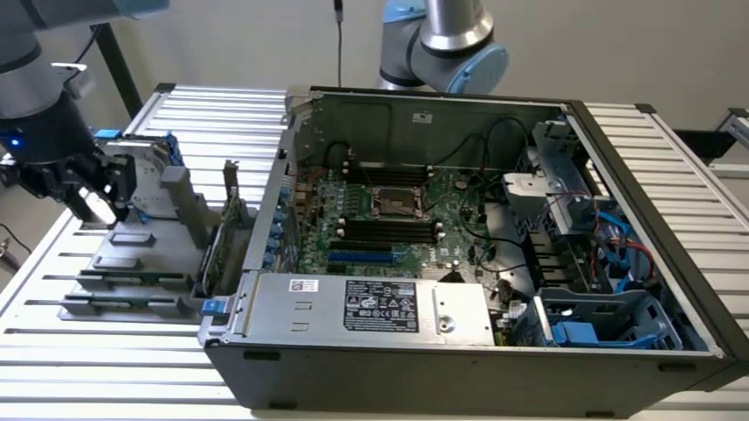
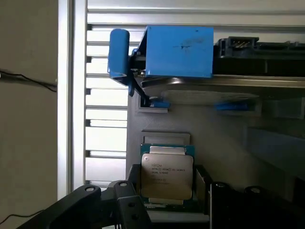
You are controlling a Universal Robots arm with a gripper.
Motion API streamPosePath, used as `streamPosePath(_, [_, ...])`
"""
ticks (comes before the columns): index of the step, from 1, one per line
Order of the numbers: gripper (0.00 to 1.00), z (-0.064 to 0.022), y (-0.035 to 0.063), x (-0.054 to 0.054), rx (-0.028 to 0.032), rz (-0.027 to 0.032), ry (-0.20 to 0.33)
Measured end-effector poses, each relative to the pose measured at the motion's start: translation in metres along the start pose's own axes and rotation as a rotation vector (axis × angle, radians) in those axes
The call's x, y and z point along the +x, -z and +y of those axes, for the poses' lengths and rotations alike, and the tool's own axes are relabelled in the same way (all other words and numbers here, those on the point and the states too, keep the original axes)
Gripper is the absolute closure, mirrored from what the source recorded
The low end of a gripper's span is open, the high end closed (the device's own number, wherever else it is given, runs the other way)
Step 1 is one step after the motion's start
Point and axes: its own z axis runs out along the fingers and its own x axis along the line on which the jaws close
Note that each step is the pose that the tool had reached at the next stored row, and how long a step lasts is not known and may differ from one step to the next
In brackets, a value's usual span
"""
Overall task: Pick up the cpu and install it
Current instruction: 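Pick up the cpu and move it towards the insertion slot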
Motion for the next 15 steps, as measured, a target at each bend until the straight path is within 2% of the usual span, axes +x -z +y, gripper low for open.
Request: streamPosePath(15, [0.46, 0.0030, 0.0686, -0.022, 0.0003, 0.0028, 0.014])
